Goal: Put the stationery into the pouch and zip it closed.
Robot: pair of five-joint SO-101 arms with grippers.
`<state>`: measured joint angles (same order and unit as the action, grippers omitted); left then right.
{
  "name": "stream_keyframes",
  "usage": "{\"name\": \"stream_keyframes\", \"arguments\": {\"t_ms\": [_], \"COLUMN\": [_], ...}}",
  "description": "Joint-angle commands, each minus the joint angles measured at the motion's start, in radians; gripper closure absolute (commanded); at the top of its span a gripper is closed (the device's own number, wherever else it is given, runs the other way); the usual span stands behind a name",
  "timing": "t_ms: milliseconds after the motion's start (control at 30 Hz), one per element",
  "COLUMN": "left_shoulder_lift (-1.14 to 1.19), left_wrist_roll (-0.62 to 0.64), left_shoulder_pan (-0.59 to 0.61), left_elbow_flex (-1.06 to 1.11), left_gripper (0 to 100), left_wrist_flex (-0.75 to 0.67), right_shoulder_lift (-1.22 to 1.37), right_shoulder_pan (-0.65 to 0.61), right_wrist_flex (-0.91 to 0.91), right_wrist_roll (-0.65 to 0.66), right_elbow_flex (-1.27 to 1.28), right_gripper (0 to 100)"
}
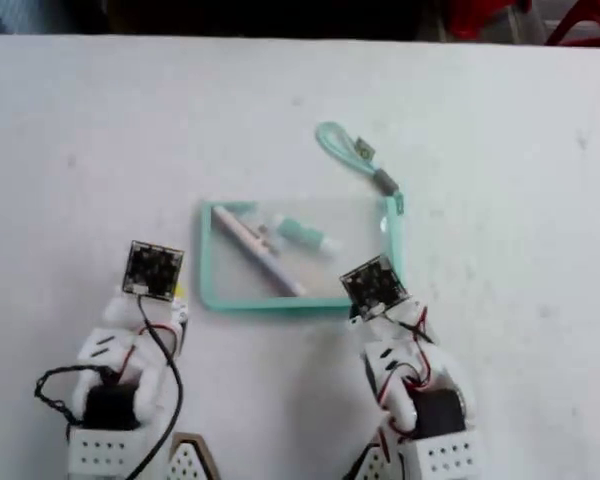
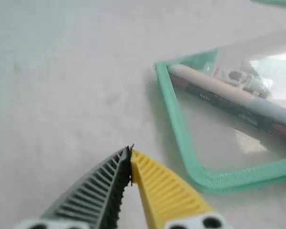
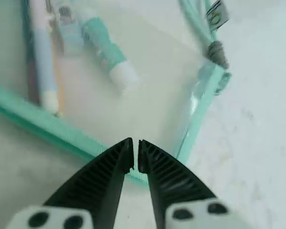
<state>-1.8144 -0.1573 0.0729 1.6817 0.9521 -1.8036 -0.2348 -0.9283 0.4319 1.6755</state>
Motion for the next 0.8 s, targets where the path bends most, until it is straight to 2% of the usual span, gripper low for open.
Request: {"name": "stream_keyframes", "arguments": {"t_ms": [0, 167, 267, 467, 533, 767], "left_shoulder_lift": [-0.008, -0.008, -0.008, -0.008, -0.008, -0.008], "left_wrist_roll": [-0.006, 0.000, 0.000, 0.000, 0.000, 0.000], "left_shoulder_pan": [0.015, 0.013, 0.013, 0.007, 0.012, 0.013], "left_elbow_flex": [0.011, 0.011, 0.011, 0.011, 0.011, 0.011], "left_gripper": [98, 98, 98, 98, 98, 98], "left_wrist_flex": [0.029, 0.138, 0.155, 0.298, 0.330, 0.336], "right_shoulder_lift": [0.002, 0.002, 0.002, 0.001, 0.002, 0.002], "right_shoulder_pan": [0.028, 0.041, 0.051, 0.039, -0.002, -0.151], "right_wrist_flex": [0.025, -0.113, -0.208, -0.226, -0.228, -0.343], "right_wrist_roll": [0.006, 0.006, 0.005, 0.005, -0.005, -0.245], "right_elbow_flex": [0.014, 0.014, 0.015, 0.015, 0.015, 0.015], "right_gripper": [97.4, 97.4, 97.8, 97.8, 97.8, 97.8]}}
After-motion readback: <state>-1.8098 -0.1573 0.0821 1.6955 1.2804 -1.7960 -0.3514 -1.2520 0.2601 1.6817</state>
